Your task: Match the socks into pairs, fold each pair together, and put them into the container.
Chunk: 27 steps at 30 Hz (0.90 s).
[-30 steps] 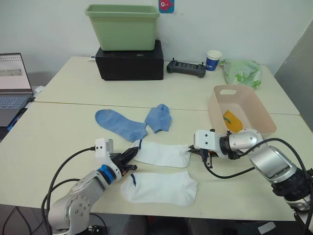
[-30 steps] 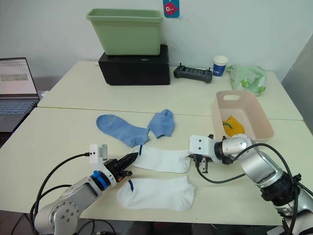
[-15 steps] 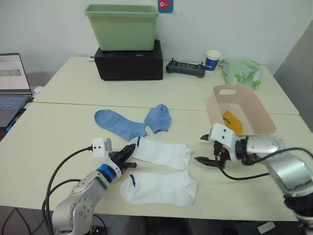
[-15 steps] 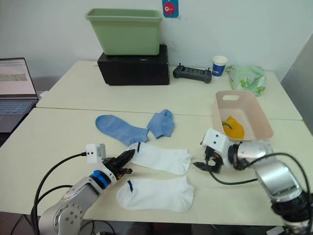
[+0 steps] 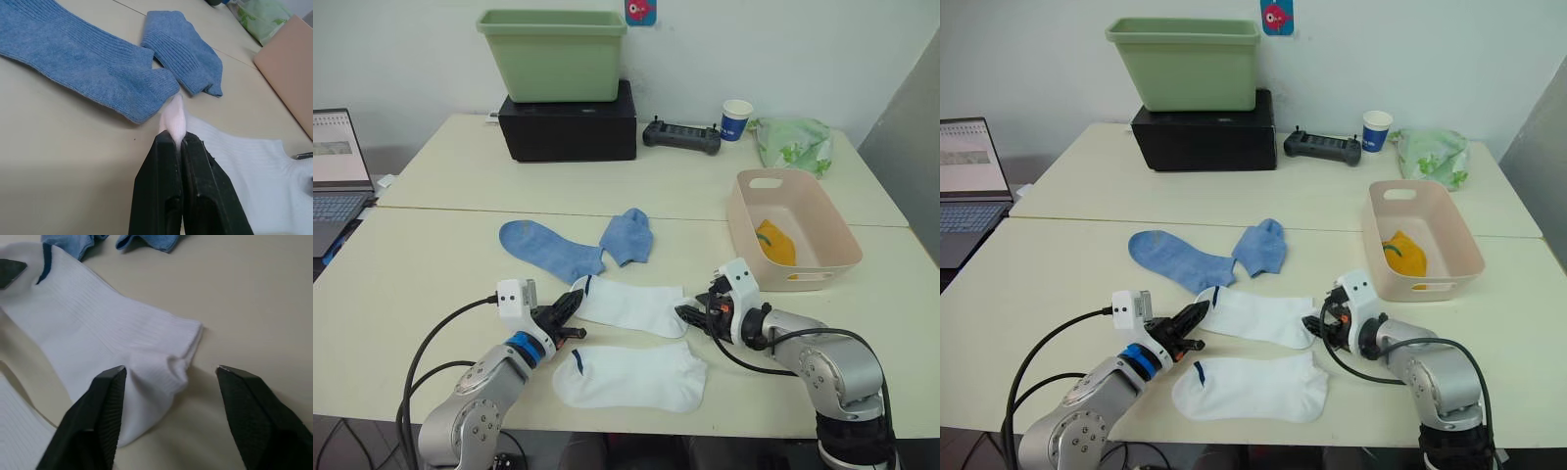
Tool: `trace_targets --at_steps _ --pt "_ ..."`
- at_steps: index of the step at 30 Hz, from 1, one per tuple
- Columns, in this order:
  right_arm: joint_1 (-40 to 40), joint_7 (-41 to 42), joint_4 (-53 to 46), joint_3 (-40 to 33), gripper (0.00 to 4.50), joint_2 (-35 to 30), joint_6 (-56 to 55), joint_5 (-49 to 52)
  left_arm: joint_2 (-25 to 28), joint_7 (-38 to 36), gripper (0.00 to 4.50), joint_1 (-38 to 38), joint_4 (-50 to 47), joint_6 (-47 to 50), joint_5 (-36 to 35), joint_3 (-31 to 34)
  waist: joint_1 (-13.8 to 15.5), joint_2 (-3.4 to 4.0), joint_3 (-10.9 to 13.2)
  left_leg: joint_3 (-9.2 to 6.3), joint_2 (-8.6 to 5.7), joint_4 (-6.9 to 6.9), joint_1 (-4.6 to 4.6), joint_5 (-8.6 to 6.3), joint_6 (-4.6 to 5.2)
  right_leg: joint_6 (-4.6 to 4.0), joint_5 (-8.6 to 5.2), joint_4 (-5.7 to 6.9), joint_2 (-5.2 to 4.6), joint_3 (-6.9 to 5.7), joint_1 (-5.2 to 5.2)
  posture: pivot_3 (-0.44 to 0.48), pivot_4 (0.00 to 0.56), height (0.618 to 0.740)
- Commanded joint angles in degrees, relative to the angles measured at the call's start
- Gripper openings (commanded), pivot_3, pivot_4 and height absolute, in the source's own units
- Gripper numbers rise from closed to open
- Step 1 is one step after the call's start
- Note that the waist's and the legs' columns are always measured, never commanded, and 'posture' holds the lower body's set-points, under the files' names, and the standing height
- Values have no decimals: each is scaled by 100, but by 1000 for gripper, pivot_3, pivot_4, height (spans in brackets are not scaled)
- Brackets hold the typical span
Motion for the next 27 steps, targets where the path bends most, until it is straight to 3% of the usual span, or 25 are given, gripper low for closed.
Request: trace_targets --at_steps 1,6,12,16,19,22,25,27 --pt "-82 -68 -109 -40 1728 -21 10 203 42 4 0 24 -90 -126 -62 -34 0 0 0 0 0 0 0 0 0 0 0 0 0 0 0 0 150 730" --pt "-147 -117 -44 -62 18 -66 -50 302 23 42 0 19 -117 -127 -80 -25 -1 0 0 0 0 -1 0 0 0 1 -1 0 0 0 -1 0 150 730" --pt "-425 -151 -321 -798 18 282 265 998 193 337 0 -275 -567 372 -794 365 0 0 0 -2 1 0 -3 0 0 1 -1 0 1 -2 -2 0 150 730" --pt "-553 -92 -1007 -1746 18 672 1316 2003 907 671 0 -297 -1091 1131 -2394 1140 -2 1 0 -9 7 -2 -8 -1 1 1 -1 0 4 -8 -6 0 150 730" --pt "-366 143 -1571 -2105 18 451 1944 2627 1739 330 0 287 -1279 1441 -3469 1650 -8 4 1 -7 8 -9 -6 -1 1 -2 -2 -3 2 -6 -7 0 150 730" --pt "-72 282 -1957 -2301 18 237 2216 3106 2149 231 0 1132 -1345 1470 -4088 2062 -7 4 2 -4 7 -16 -5 -1 1 -6 -5 -6 -4 -7 -9 0 150 730" --pt "329 409 -2292 -2309 18 -65 2210 3472 2135 195 0 1989 -1607 1291 -4402 2112 -4 6 3 -1 8 -19 -4 -1 1 -20 -15 -9 -8 -4 -12 0 150 730" --pt "663 416 -2454 -2054 18 -375 2003 3493 2007 157 0 2366 -1737 1118 -4197 1901 0 7 3 -2 9 -18 -2 -2 0 -46 -29 -9 -11 6 -13 0 150 730"
